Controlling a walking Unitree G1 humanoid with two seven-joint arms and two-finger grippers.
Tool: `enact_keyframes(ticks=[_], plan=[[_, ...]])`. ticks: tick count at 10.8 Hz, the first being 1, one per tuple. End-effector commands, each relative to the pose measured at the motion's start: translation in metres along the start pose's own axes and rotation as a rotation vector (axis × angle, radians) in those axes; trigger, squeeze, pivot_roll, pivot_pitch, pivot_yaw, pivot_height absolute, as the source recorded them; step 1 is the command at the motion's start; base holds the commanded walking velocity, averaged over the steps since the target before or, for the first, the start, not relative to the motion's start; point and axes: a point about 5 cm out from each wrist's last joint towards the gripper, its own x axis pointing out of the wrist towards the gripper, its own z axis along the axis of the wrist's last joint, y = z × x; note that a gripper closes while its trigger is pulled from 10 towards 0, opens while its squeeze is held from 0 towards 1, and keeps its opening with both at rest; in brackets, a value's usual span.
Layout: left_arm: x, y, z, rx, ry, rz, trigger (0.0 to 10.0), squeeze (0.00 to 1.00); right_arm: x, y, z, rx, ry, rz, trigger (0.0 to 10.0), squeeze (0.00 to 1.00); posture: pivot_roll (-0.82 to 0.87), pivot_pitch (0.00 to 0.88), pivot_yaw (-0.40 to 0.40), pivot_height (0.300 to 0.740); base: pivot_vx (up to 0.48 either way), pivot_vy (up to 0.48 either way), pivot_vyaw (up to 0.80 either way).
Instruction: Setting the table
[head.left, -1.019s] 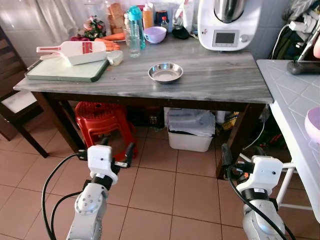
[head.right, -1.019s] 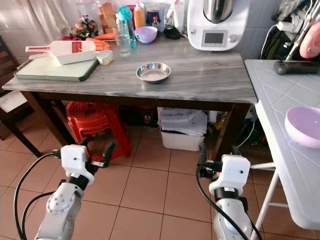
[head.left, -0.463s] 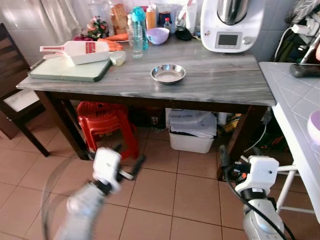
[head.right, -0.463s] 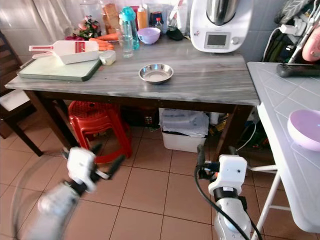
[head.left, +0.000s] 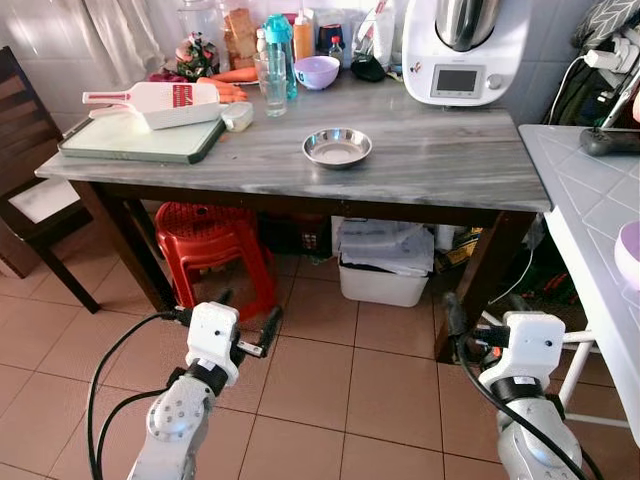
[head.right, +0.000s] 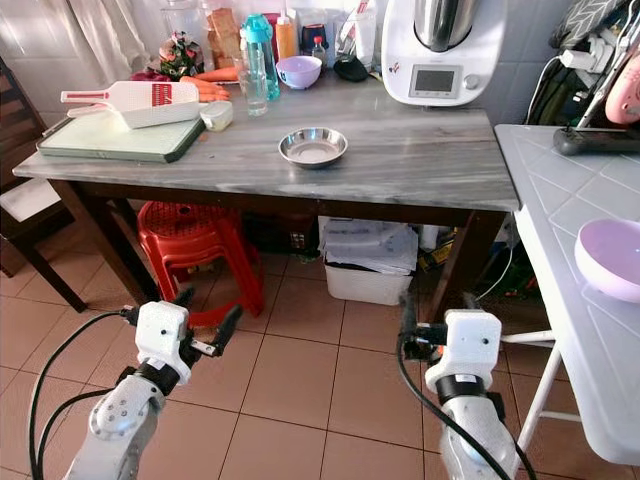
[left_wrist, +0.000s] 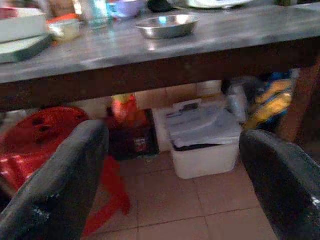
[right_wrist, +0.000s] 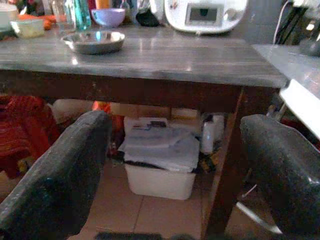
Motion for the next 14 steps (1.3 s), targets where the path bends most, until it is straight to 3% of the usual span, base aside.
enact_keyframes(ticks=[1,4,7,14], plan=[[-0.004,0.006,-0.001,0.016,0.001,0.043,10.0,0.00,0.000,-0.003,0.006,-0.001,-0.028,-0.038,10.0,0.00,0.03,0.000,0.055,0.740,0.000,0.000,0.00],[-0.009,0.013,0.006,0.012,-0.016,0.087,10.0,0.00,-0.005,-0.007,0.006,0.018,-0.032,-0.161,10.0,0.00,0.03,0.000,0.042,0.740,0.000,-0.081,-0.14],[0.000,0.007,0.012,0.000,-0.028,0.066,10.0,0.00,-0.004,-0.005,0.008,0.025,-0.034,-0.174,10.0,0.00,0.01,0.006,0.049,0.740,0.000,-0.250,-0.70],[0.000,0.006,0.013,0.001,-0.017,0.049,10.0,0.00,0.000,0.005,0.007,0.024,-0.027,-0.130,10.0,0.00,0.02,0.025,0.058,0.740,0.000,-0.251,0.13]])
